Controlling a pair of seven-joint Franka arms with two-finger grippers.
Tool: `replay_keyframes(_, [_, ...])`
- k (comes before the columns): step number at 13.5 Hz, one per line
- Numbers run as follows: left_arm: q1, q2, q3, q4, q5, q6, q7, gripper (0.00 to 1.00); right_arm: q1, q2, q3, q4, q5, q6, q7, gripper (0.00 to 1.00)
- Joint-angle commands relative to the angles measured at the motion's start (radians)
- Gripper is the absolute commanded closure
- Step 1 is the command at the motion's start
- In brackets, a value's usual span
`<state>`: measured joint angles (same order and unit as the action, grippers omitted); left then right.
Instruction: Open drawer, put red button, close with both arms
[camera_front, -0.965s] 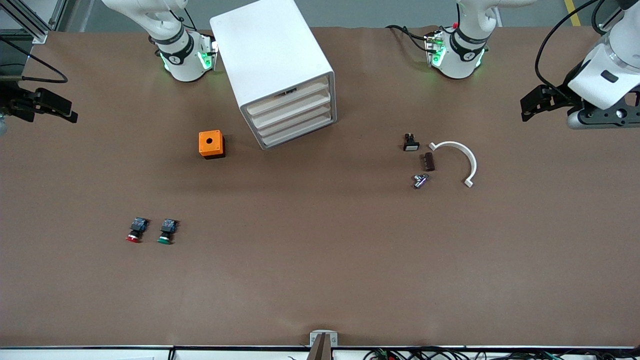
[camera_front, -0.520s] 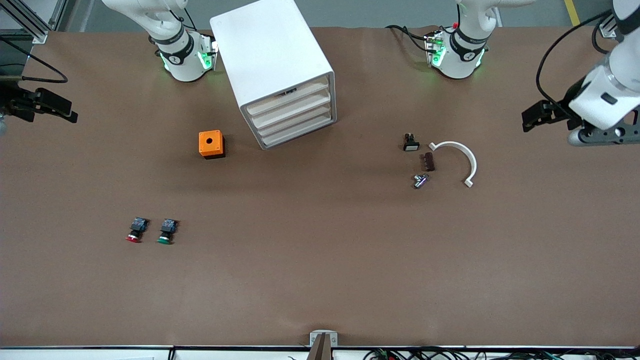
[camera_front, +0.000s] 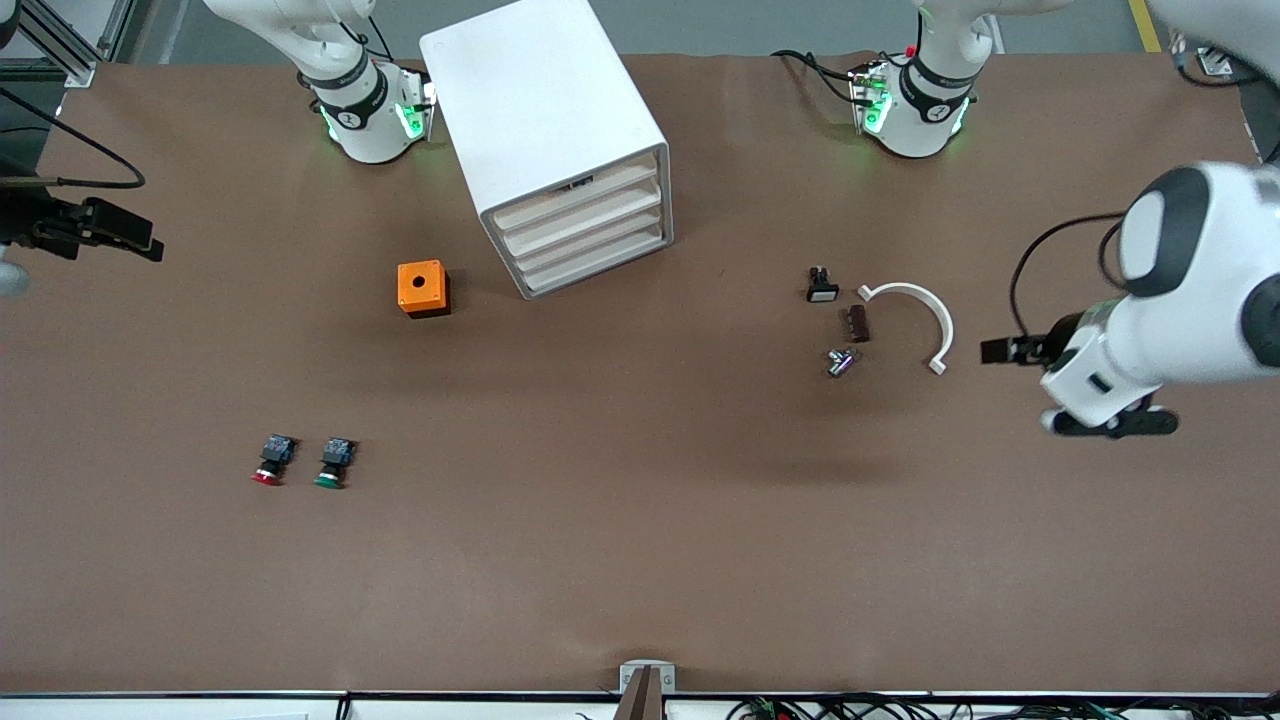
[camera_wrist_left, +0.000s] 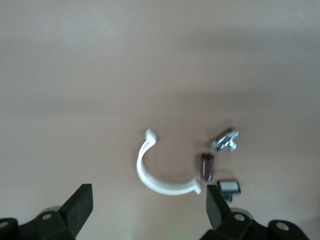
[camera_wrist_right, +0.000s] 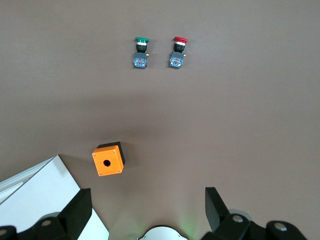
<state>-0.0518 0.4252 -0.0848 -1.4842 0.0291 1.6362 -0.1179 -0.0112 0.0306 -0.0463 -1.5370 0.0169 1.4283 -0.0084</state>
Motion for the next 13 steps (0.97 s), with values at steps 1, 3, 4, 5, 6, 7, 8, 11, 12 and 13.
replay_keyframes(1, [-0.057, 0.101, 0.0, 0.073, -0.011, 0.037, -0.05, 0.0, -0.024, 0.038, 0.016, 0.041, -0.009, 0.01, -0.001, 0.0])
replay_keyframes(3, [-0.143, 0.138, 0.0, 0.074, -0.026, 0.037, -0.305, 0.0, -0.013, 0.061, 0.016, 0.04, -0.014, 0.026, -0.001, 0.0])
replay_keyframes(4, [-0.179, 0.158, -0.001, 0.074, -0.031, 0.039, -0.466, 0.0, -0.006, 0.075, 0.019, 0.038, -0.018, 0.033, -0.001, 0.0])
replay_keyframes(5, [-0.219, 0.185, -0.003, 0.084, -0.049, 0.045, -0.593, 0.0, 0.0, 0.09, 0.019, 0.035, -0.017, 0.029, -0.001, 0.0])
replay_keyframes(6, [-0.27, 0.217, -0.001, 0.091, -0.096, 0.051, -0.7, 0.0, 0.0, 0.116, 0.019, 0.035, -0.02, 0.033, -0.001, 0.0])
replay_keyframes(7, [-0.295, 0.248, -0.001, 0.104, -0.142, 0.063, -0.795, 0.0, -0.001, 0.142, 0.019, 0.035, -0.023, 0.04, -0.001, 0.0])
replay_keyframes(8, [-0.319, 0.277, -0.001, 0.11, -0.193, 0.083, -0.883, 0.0, -0.003, 0.169, 0.019, 0.035, -0.038, 0.055, -0.001, 0.0])
replay_keyframes(11, [-0.347, 0.313, -0.001, 0.108, -0.389, 0.103, -1.032, 0.0, 0.007, 0.228, 0.019, 0.026, -0.141, 0.107, -0.001, 0.0])
replay_keyframes(12, [-0.336, 0.311, 0.008, 0.107, -0.462, 0.094, -1.112, 0.0, 0.002, 0.256, 0.019, 0.021, -0.15, 0.148, 0.001, 0.0])
replay_keyframes(13, [-0.301, 0.313, 0.016, 0.101, -0.494, 0.058, -1.181, 0.0, -0.006, 0.285, 0.019, 0.003, -0.15, 0.19, 0.001, 0.0])
